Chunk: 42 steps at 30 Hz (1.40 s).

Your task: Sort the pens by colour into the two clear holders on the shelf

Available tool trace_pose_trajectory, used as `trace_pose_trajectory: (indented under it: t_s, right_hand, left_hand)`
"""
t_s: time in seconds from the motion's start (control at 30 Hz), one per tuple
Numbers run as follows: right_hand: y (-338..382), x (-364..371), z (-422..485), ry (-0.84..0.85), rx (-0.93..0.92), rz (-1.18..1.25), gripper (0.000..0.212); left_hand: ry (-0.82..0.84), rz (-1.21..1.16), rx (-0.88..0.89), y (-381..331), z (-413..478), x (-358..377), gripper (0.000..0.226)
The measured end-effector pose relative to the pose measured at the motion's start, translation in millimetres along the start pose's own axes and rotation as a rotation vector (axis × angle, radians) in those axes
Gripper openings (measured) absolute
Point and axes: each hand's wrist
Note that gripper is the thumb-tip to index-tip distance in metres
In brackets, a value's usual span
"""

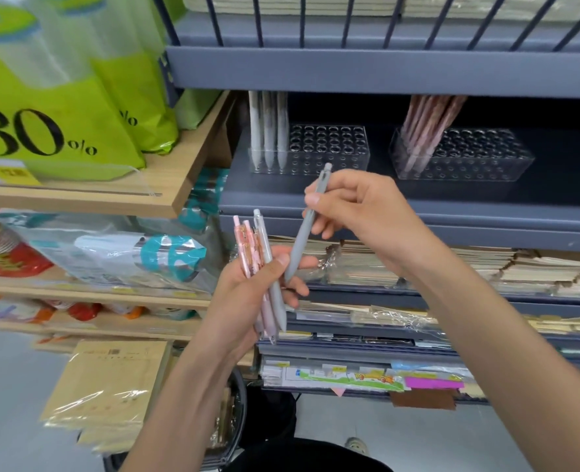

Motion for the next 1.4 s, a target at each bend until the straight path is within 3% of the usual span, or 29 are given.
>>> trace_pose_trajectory:
  t_s: [0.07,0.23,0.33,0.4,0.47,0.57,0.83,1.0,1.17,1.4]
  right_hand:
    - [4.7,-5.0,8.7,-0.052,-0.035,0.013,0.007]
    - [18.9,-23.8,48.1,-0.452,-0.25,0.116,0.006]
    - [15.8,-28.3,76.9,-0.583,-0.307,0.106,0.025]
    - [10.5,-28.3,91.6,-0.632,-0.302,0.034,0.036]
    - [6.7,-26.4,101.1,-0.673,-0.292,-0.114,0.035]
    - [3.6,-23.1,112.3,-0.611,-0.308,-0.286,0.012]
    - [18.8,-18.0,135.2,-0.339,-0.201,-0.736,0.036]
    - [25.5,-12.8,145.3,-0.284,-0.121,-0.763,0.043]
    - [9.6,-12.8,146.2,-0.24,-0.025,-0.86,0.039]
    - [1.6,-23.1,149.1,-0.145,-0.06,-0.886,0.036]
  left_hand:
    - [-0.022,-0.013,-0.004,-1.8,-0.4,-2.0,0.018]
    - [-0.095,-0.091,-0.039,-6.0,-5.9,-8.4,0.034]
    - [-0.117,-0.106,-0.067,-8.3,-8.9,-13.3,0.036]
    - [-0.13,-0.096,-0.071,-10.3,-10.3,-14.1,0.043]
    - [-0.118,-0.07,-0.056,-12.2,-11.4,-12.7,0.036]
    - [-0.111,-0.031,-0.046,-13.1,-12.4,-10.3,0.026]
    - [-0.125,-0.017,-0.065,-11.6,-13.6,-6.2,0.038]
    - [-0.138,-0.011,-0.048,-8.7,-15.5,-4.3,0.035]
    - [-0.148,-0.03,-0.044,-7.4,-18.2,-6.7,0.048]
    - [-0.152,-0.055,-0.049,-4.2,-21.3,-10.0,0.038]
Point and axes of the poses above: each hand's wrist, its own z-axis towards the middle knuckle, its own x-axis out of the palm, y = z × x, and after that the axes turned 8 degrees about z, right-handed
